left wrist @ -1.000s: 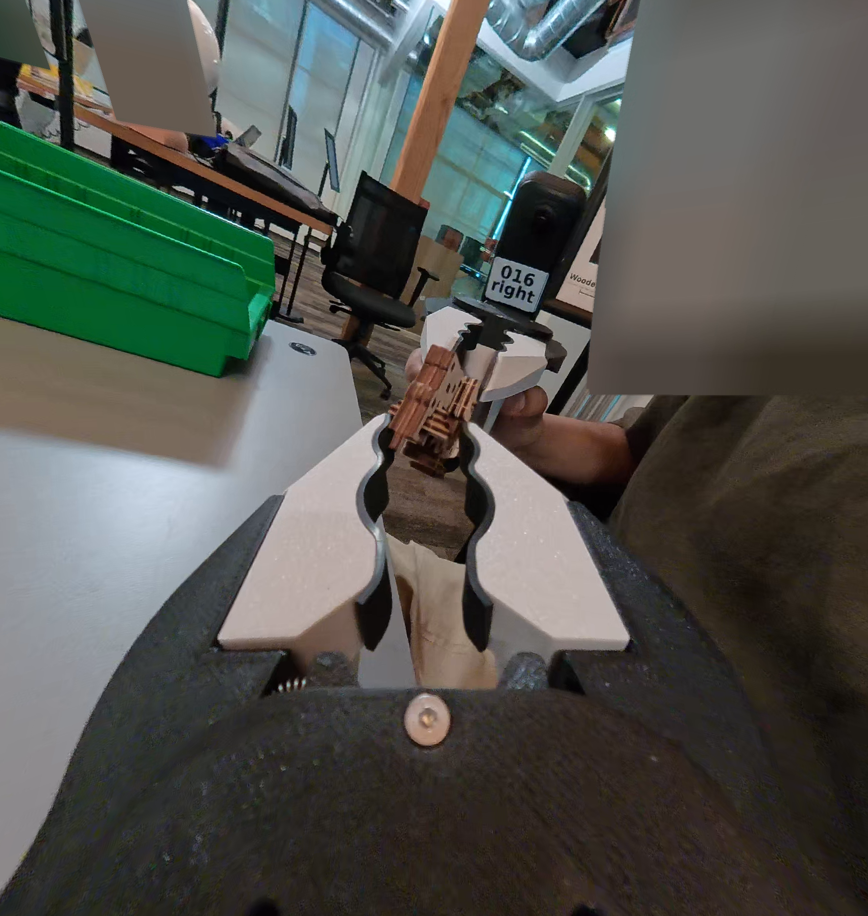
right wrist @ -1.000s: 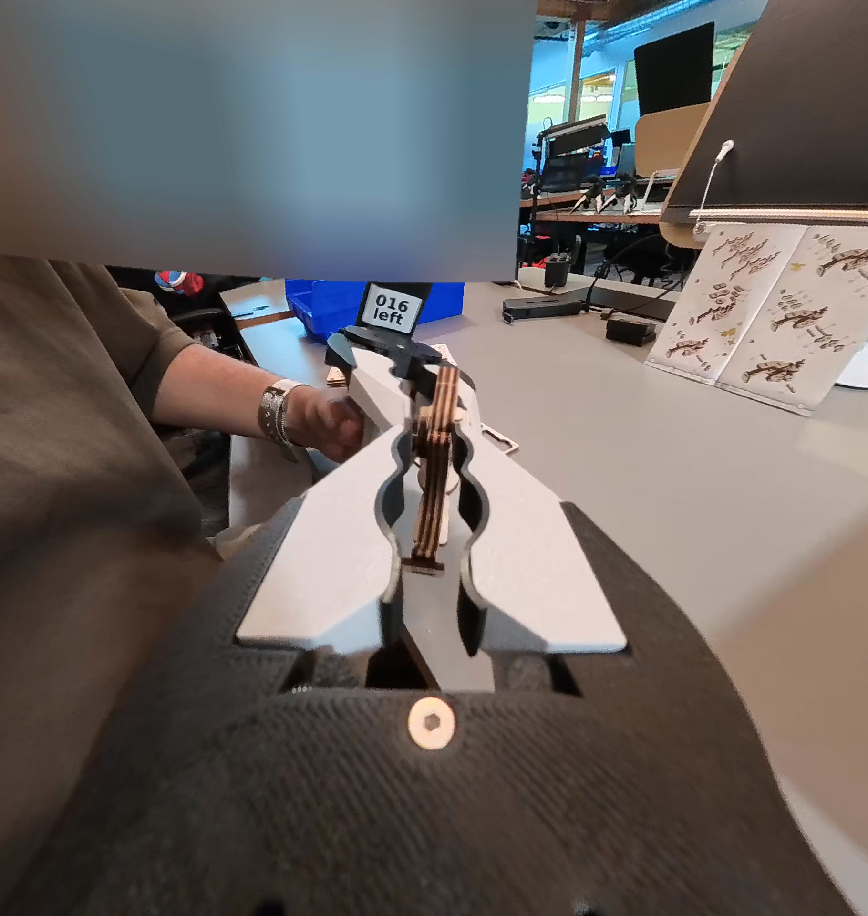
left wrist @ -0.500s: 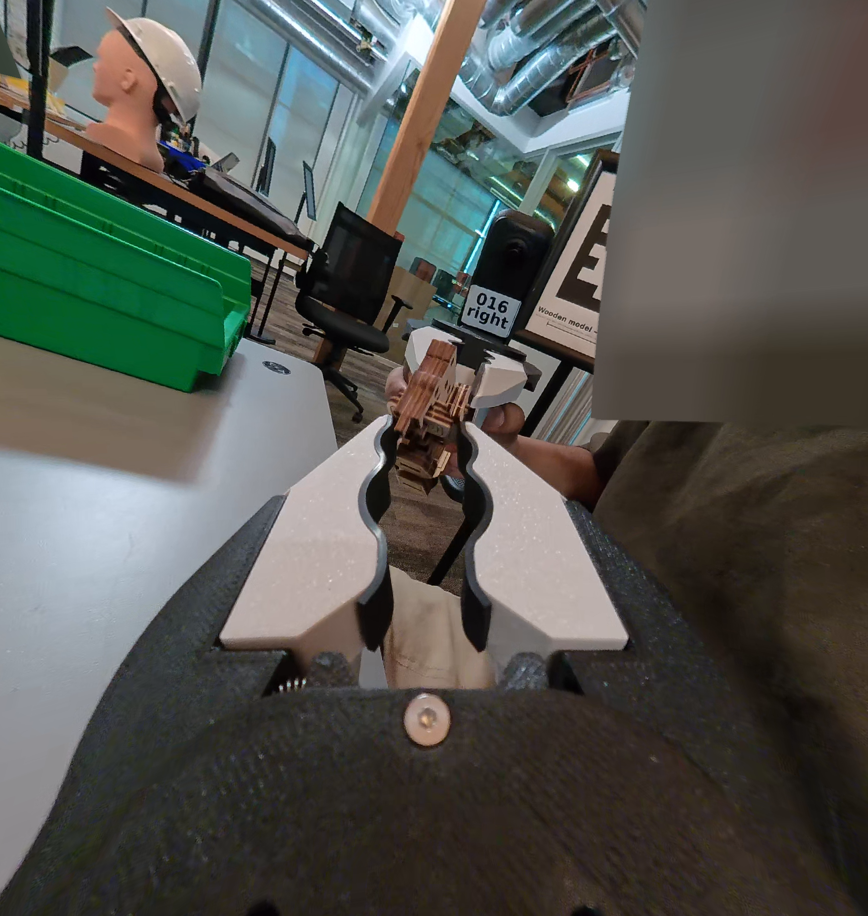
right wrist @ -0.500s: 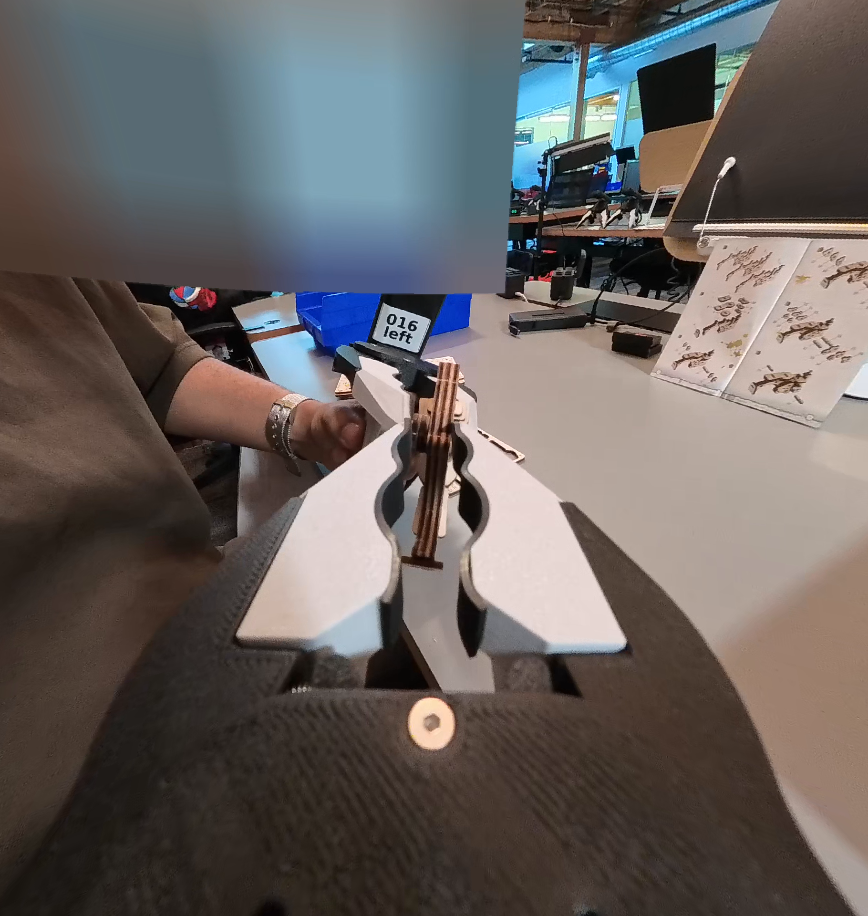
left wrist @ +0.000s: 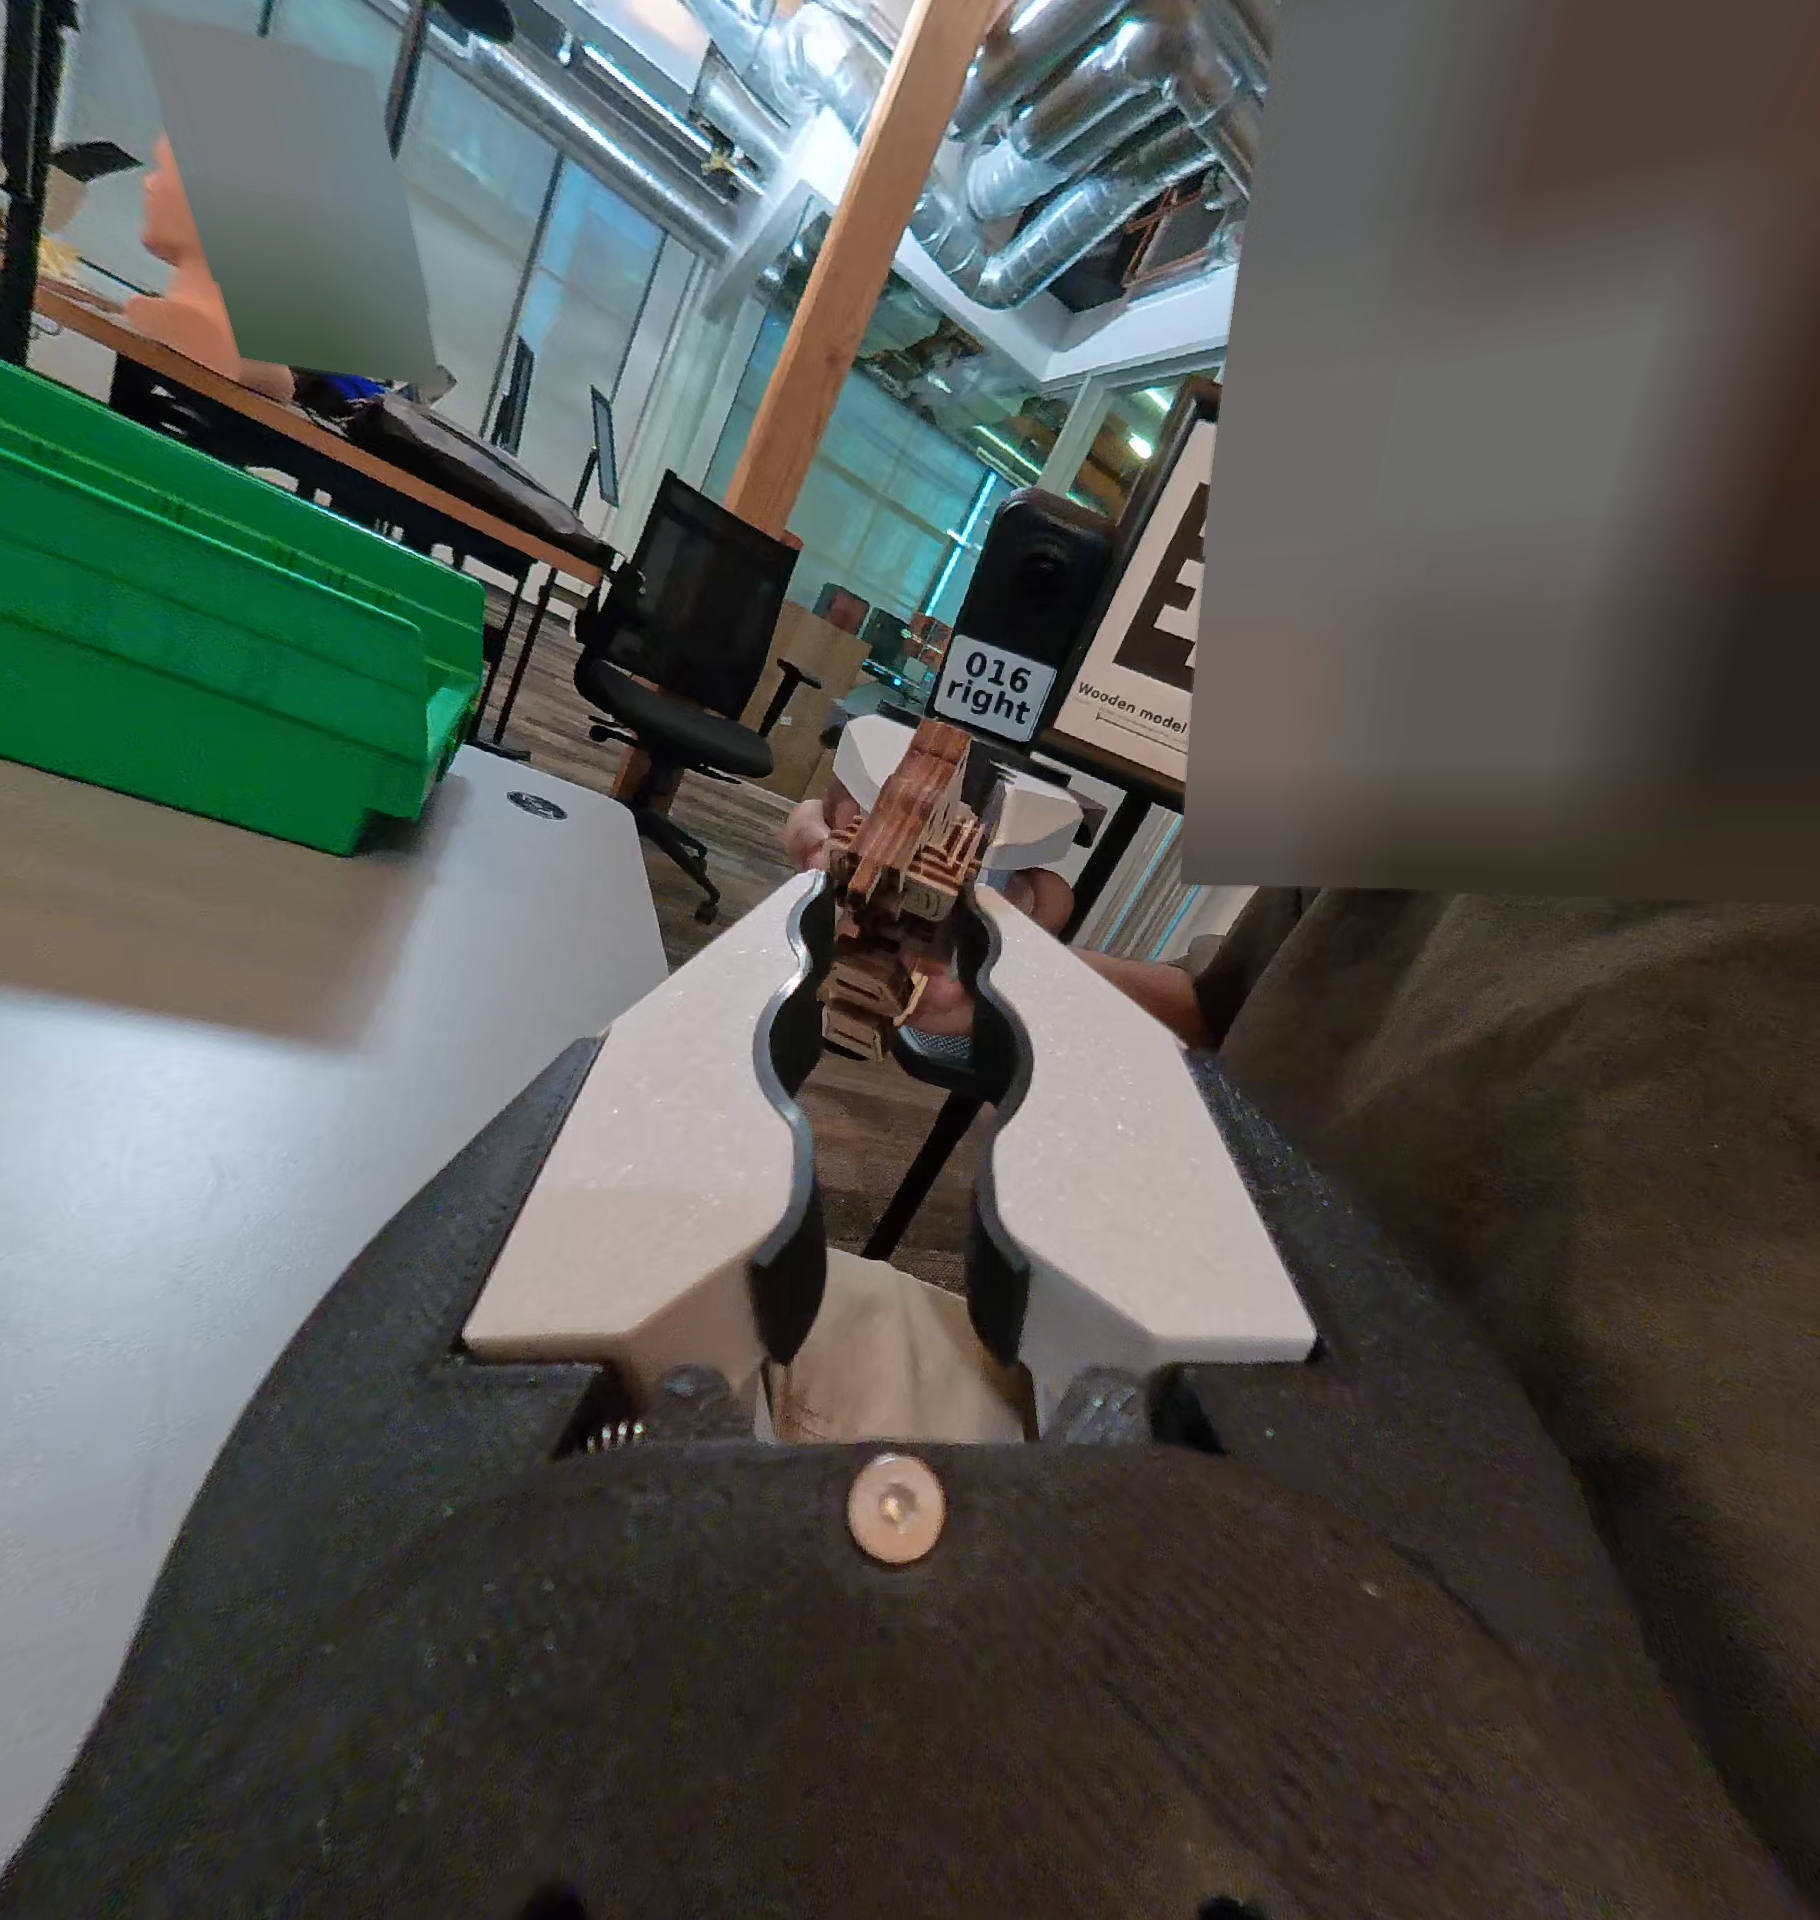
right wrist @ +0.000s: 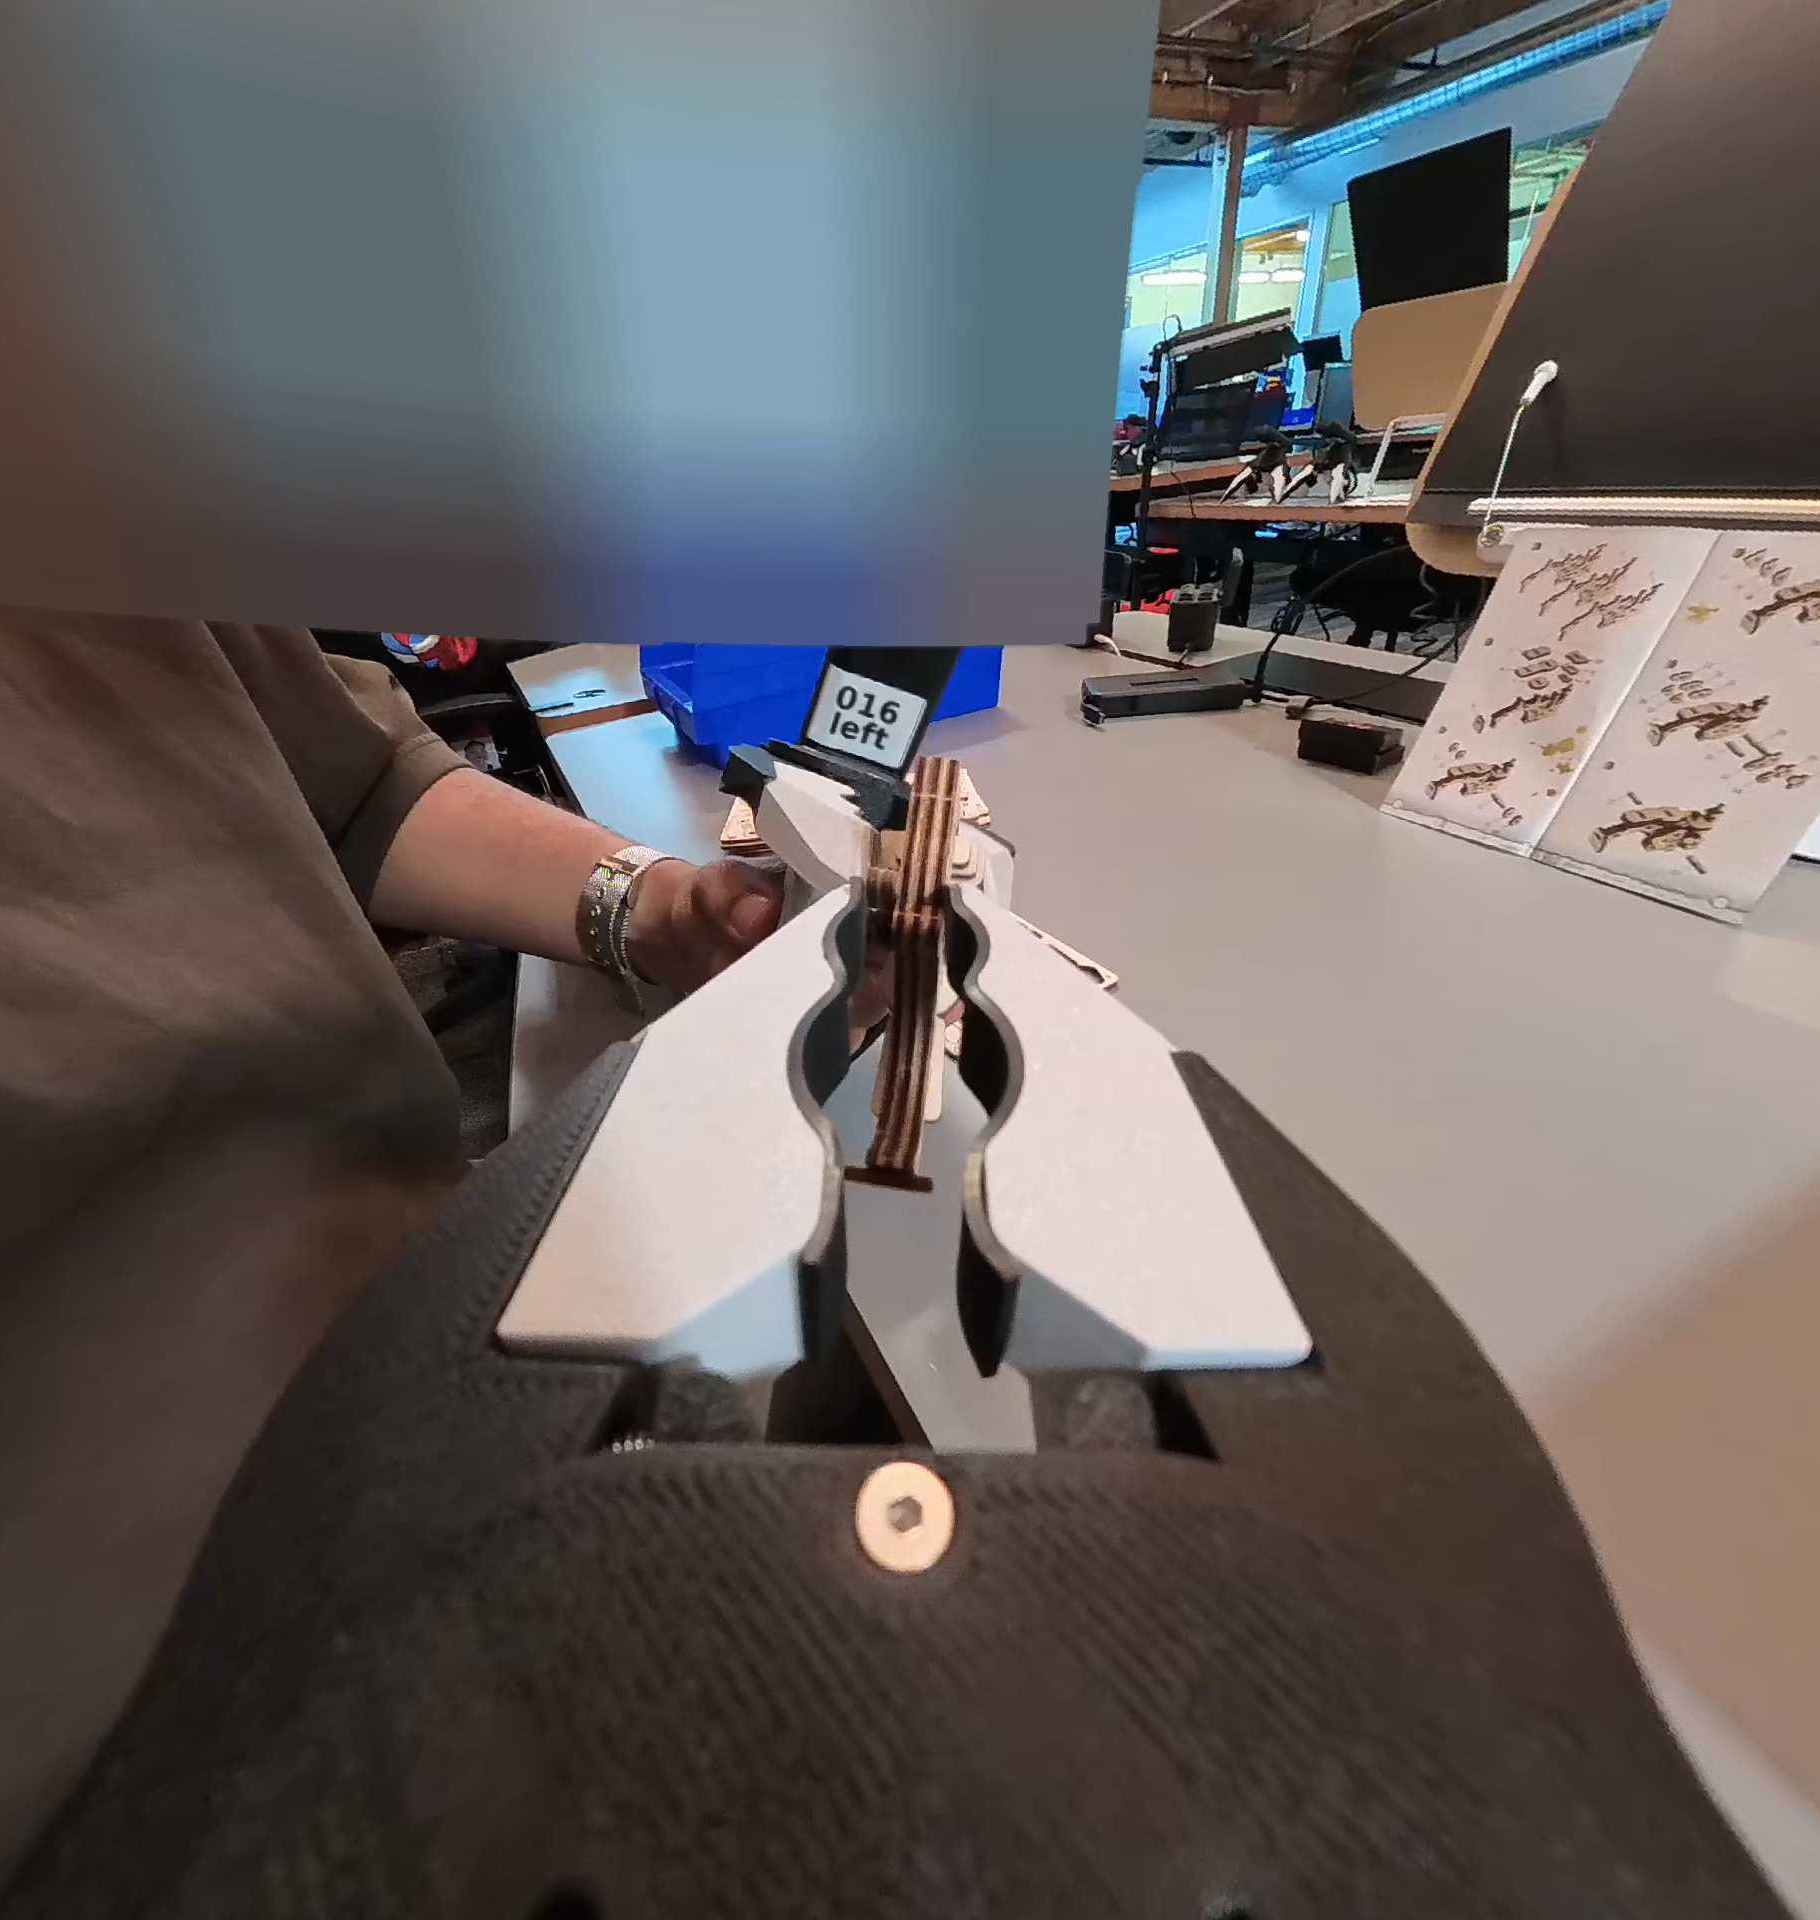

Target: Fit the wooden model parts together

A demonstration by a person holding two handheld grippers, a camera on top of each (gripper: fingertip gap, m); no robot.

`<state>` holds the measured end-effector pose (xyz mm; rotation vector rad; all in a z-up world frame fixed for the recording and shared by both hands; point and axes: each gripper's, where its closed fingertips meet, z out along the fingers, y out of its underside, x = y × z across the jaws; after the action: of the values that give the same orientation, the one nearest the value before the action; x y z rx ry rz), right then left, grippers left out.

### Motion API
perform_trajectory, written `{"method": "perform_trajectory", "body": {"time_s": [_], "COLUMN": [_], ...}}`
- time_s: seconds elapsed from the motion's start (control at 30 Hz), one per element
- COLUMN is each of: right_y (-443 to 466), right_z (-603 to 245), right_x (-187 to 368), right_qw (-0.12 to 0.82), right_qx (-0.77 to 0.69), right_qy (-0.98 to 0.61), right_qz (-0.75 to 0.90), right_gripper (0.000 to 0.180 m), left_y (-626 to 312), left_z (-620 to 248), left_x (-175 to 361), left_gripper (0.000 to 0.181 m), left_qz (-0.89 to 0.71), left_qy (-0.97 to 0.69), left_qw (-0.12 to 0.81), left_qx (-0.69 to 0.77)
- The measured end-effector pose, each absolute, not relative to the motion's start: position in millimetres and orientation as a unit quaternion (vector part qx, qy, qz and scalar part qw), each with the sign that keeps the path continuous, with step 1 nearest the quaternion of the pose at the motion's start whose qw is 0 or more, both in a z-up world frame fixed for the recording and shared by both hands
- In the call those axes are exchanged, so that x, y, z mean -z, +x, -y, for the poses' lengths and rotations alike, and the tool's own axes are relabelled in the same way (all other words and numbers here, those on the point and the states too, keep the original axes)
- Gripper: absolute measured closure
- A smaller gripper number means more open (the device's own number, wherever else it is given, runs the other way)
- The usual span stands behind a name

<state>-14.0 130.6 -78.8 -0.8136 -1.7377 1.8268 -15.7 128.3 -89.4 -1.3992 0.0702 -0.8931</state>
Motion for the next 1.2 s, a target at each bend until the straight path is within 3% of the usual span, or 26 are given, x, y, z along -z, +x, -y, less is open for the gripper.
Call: {"method": "perform_trajectory", "body": {"time_s": [1.2], "right_y": [-13.5], "right_z": [-130.6], "right_x": [75.3], "right_qw": [0.271], "right_qx": [-0.66], "right_qy": [-0.293], "right_qz": [0.636], "right_gripper": [0.161], "left_y": [-15.3], "left_z": [-125.8], "left_x": [82.4], "left_gripper": [0.161], "left_qz": [-0.081], "left_qy": [-0.64], "left_qw": [0.711], "left_qx": [0.278]}}
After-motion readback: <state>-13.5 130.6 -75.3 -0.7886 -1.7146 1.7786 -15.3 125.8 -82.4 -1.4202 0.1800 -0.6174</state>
